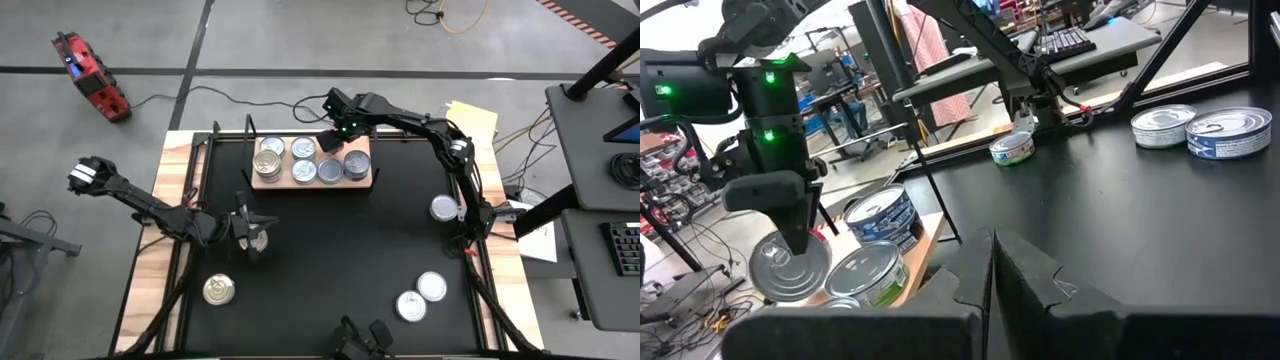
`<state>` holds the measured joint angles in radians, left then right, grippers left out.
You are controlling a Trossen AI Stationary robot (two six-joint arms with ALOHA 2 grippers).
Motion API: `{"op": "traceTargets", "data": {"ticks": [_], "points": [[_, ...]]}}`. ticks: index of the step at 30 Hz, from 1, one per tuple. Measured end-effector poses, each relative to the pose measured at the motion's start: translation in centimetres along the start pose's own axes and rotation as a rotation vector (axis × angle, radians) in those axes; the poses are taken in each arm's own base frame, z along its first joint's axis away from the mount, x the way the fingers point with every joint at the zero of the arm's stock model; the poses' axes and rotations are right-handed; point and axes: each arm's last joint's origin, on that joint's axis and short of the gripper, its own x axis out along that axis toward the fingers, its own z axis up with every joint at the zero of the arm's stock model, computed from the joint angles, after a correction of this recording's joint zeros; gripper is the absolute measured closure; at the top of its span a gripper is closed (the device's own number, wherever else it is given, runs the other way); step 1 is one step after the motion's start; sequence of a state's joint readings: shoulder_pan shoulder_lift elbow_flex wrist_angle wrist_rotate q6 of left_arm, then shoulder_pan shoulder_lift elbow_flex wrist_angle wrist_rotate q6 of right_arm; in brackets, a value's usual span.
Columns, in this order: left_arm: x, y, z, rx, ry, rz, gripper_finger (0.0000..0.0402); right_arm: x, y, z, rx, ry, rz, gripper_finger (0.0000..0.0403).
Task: Stack canned seafood by type on shelf
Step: Put the red tuna can on the shelf
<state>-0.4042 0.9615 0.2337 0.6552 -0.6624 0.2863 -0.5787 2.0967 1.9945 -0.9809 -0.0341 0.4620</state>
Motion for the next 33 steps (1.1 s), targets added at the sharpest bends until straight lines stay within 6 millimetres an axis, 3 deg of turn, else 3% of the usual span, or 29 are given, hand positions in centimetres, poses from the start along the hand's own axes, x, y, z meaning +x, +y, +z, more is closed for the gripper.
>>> {"op": "traceTargets", "data": {"ticks": [33], "points": [[-0.01,-0.02,0.03,-0.017,-0.002,-0.002,0.0401,-0.35,0.45,0.38,-0.116,0.003,0.118,0.026]]}}
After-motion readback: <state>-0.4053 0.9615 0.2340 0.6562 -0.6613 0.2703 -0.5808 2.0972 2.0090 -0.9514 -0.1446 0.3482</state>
